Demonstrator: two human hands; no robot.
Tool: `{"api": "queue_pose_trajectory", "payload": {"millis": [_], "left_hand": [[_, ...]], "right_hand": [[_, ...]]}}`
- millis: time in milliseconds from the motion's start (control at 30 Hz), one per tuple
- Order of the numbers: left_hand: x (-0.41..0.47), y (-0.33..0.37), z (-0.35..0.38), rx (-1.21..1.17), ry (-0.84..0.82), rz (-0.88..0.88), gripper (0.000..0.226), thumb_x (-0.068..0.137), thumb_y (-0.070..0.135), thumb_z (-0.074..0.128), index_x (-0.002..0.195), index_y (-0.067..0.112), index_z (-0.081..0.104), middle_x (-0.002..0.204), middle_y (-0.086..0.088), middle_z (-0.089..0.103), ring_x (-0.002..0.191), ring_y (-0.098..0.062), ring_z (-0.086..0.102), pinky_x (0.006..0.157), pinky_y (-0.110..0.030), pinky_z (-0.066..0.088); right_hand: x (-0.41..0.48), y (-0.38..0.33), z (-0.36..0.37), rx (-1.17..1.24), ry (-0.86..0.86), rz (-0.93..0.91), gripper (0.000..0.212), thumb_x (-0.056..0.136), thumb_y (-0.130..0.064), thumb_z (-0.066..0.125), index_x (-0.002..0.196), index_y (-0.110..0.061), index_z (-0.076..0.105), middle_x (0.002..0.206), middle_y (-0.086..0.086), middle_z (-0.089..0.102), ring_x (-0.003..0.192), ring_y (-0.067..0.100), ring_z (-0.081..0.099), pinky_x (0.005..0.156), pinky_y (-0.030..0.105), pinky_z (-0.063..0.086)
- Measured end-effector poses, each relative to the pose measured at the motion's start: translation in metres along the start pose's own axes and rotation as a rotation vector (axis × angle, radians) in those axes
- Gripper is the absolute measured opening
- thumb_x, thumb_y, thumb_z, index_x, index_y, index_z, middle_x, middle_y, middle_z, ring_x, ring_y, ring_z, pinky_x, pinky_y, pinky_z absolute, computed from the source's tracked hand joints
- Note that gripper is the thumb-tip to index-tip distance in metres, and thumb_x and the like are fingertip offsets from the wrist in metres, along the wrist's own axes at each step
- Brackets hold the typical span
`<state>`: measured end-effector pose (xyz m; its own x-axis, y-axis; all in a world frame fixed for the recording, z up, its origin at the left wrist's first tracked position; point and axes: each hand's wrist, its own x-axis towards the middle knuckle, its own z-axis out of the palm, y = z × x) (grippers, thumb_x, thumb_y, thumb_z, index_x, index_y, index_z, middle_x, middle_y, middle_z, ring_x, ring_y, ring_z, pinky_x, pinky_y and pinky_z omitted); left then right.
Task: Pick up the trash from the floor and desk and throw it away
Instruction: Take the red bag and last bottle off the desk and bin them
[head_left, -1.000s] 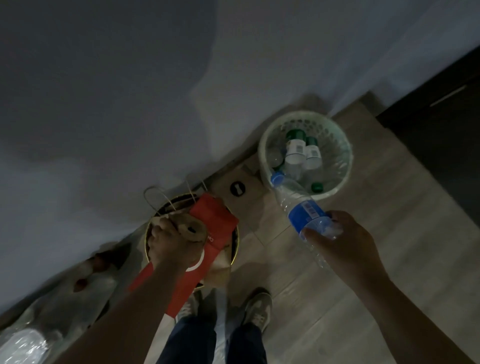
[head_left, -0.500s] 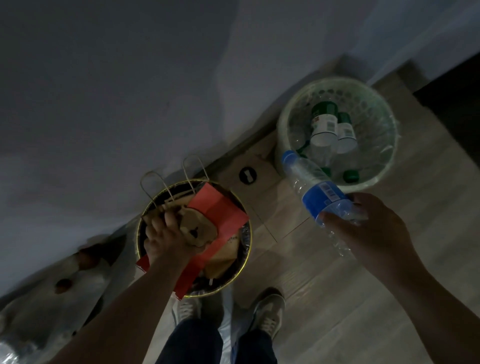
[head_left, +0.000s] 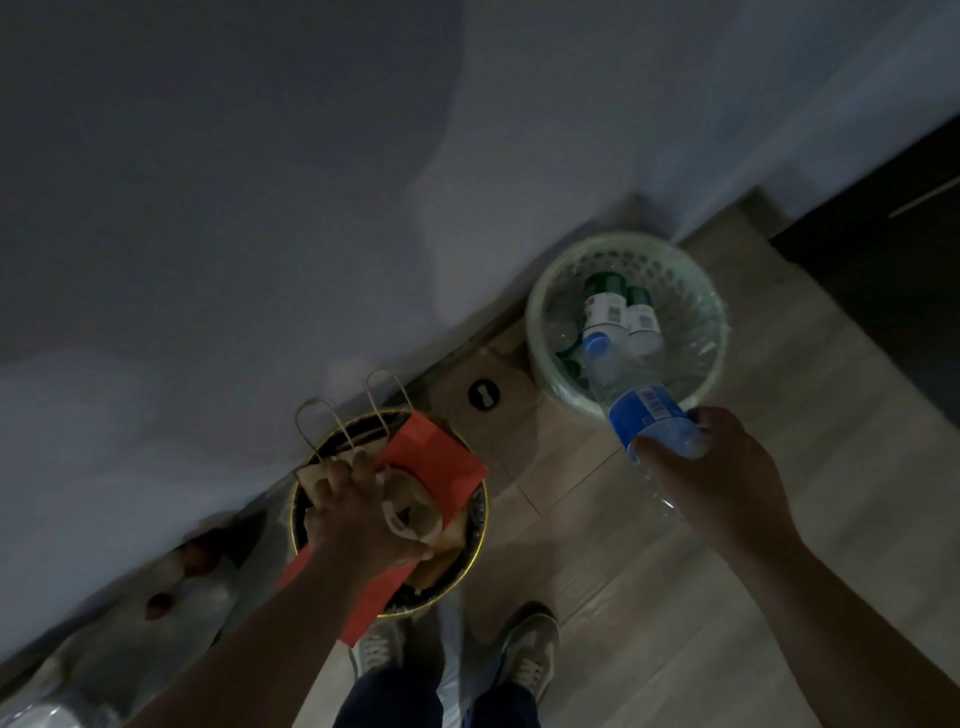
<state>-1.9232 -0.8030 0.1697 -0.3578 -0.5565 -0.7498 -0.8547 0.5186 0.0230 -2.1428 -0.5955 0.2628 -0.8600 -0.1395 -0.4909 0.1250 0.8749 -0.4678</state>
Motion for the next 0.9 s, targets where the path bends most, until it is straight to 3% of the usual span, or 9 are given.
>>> {"api": "queue_pose_trajectory", "payload": {"millis": [133, 200, 333, 533, 667, 733, 900], "left_hand": [[-0.015, 0.015, -0.025, 0.047, 0.155, 0.091, 0.110, 0.060, 0.069, 0.068, 0.143, 0.013, 0.023, 0.137, -0.009, 0.029, 0.129, -0.032, 0.033, 0.101, -0.041, 0.041], [-0.018, 0.024, -0.035, 0.030, 0.179, 0.138, 0.101, 0.061, 0.064, 0.070, 0.140, 0.016, 0.029, 0.134, -0.007, 0.033, 0.126, -0.030, 0.035, 0.099, -0.040, 0.040], [-0.020, 0.049, -0.050, -0.007, 0.248, 0.292, 0.086, 0.068, 0.058, 0.068, 0.138, 0.018, 0.036, 0.132, -0.005, 0.041, 0.123, -0.027, 0.038, 0.101, -0.034, 0.034], [-0.012, 0.090, -0.064, -0.028, 0.306, 0.456, 0.069, 0.074, 0.053, 0.066, 0.129, 0.015, 0.048, 0.126, -0.007, 0.048, 0.119, -0.026, 0.043, 0.101, -0.033, 0.035], [-0.007, 0.110, -0.071, -0.026, 0.361, 0.526, 0.065, 0.075, 0.047, 0.067, 0.125, 0.007, 0.052, 0.120, -0.012, 0.051, 0.114, -0.030, 0.048, 0.097, -0.039, 0.039], [-0.005, 0.117, -0.073, -0.081, 0.389, 0.557, 0.062, 0.073, 0.039, 0.072, 0.120, 0.002, 0.056, 0.113, -0.016, 0.054, 0.106, -0.035, 0.051, 0.092, -0.040, 0.042], [0.003, 0.129, -0.086, -0.113, 0.305, 0.500, 0.060, 0.075, 0.047, 0.067, 0.124, 0.020, 0.046, 0.119, -0.001, 0.045, 0.111, -0.022, 0.043, 0.087, -0.032, 0.038]], "right_hand": [[0.009, -0.003, -0.014, 0.088, 0.021, 0.086, 0.044, 0.073, -0.027, 0.074, 0.111, -0.015, 0.055, 0.078, -0.004, 0.063, 0.052, 0.005, 0.061, 0.033, 0.014, 0.036], [0.019, -0.003, -0.022, 0.092, 0.052, 0.115, 0.042, 0.074, -0.027, 0.073, 0.110, -0.013, 0.055, 0.073, -0.005, 0.061, 0.048, 0.005, 0.059, 0.033, 0.016, 0.036], [0.047, -0.001, -0.034, 0.076, 0.106, 0.151, 0.054, 0.077, -0.030, 0.071, 0.122, -0.007, 0.051, 0.101, 0.010, 0.063, 0.076, 0.026, 0.063, 0.060, 0.027, 0.046], [0.099, 0.001, -0.038, 0.084, 0.135, 0.181, 0.055, 0.074, -0.033, 0.073, 0.116, -0.003, 0.052, 0.104, 0.014, 0.062, 0.075, 0.026, 0.059, 0.059, 0.028, 0.044], [0.128, 0.001, -0.035, 0.142, 0.100, 0.241, 0.073, 0.079, -0.037, 0.071, 0.131, 0.002, 0.037, 0.124, 0.017, 0.050, 0.100, 0.031, 0.057, 0.077, 0.036, 0.047], [0.140, 0.002, -0.034, 0.110, 0.098, 0.205, 0.074, 0.079, -0.038, 0.073, 0.131, 0.002, 0.038, 0.127, 0.019, 0.050, 0.107, 0.033, 0.056, 0.075, 0.034, 0.042], [0.154, 0.009, -0.029, -0.037, 0.093, 0.092, 0.064, 0.081, -0.029, 0.075, 0.130, -0.001, 0.044, 0.129, 0.022, 0.052, 0.112, 0.034, 0.057, 0.073, 0.028, 0.038]]}}
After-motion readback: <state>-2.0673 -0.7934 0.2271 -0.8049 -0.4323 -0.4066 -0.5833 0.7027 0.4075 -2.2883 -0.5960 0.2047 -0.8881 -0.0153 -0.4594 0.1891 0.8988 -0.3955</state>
